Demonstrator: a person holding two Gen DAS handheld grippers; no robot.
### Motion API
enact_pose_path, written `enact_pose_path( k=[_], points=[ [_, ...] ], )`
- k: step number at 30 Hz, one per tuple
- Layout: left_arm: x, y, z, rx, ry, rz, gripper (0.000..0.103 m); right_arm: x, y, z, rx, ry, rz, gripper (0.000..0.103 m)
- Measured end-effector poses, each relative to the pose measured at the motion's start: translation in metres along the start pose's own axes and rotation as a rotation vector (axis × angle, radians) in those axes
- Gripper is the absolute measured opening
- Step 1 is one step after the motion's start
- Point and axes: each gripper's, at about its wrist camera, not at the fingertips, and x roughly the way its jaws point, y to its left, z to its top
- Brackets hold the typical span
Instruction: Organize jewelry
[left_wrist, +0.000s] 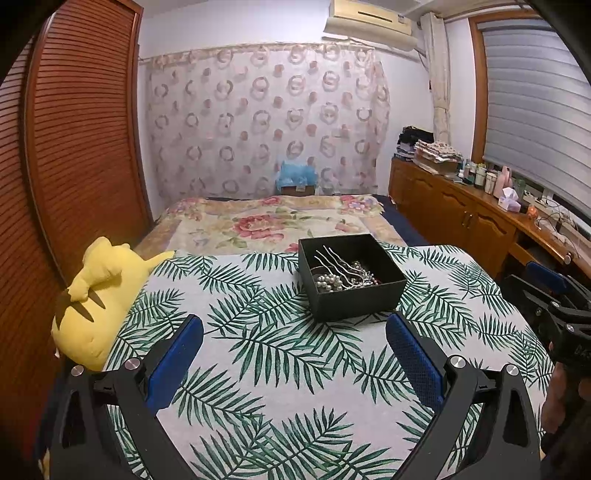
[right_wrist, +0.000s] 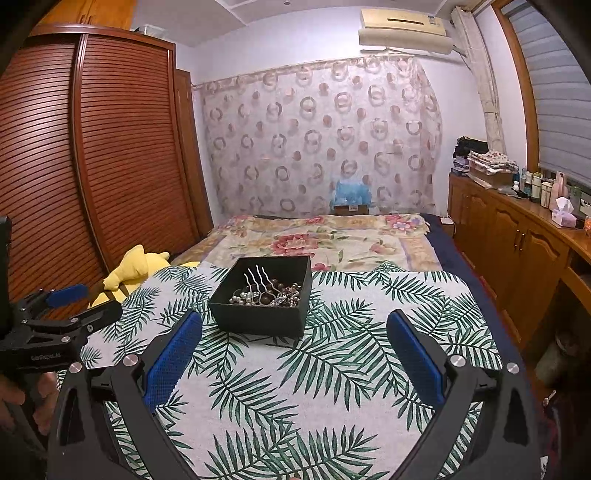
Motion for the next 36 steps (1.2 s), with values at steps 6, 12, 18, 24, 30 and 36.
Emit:
enact_pose_path(
  k=[6,12,18,24,30,36],
  points=[
    [-0.0004,-0.0009,0.0002,0.001,0.001,0.001,0.096,0.0002,-0.0003,0.0,0.0,0.001,0.0,0.101],
    [-0.0003,-0.0008,0.0001,0.003,0.0,0.005,0.096,0.0016,0.0004,-0.0009,0.0,0.002,-0.003,0.101],
    [0.0003,-0.0002,-0.0001,0.004,0.002,0.005,0.096,0.0029,0.0012,-0.0022,0.004,0.004,-0.003,0.101],
    [0.0011,0.0001,-0.0008,0.005,0.004,0.004,0.096,0.0051,0.0015,-0.0062,0.006,0.008,-0.002,0.101],
    [0.0008,-0.0001,-0.0007,0.005,0.001,0.005,0.096,0.0051,0.0016,-0.006,0.006,0.008,-0.002,0.101],
    [0.0025,-0.0008,-0.002,0.006,0.001,0.005,0.096,0.0052,0.0016,-0.0059,0.007,0.008,-0.001,0.101]
  ],
)
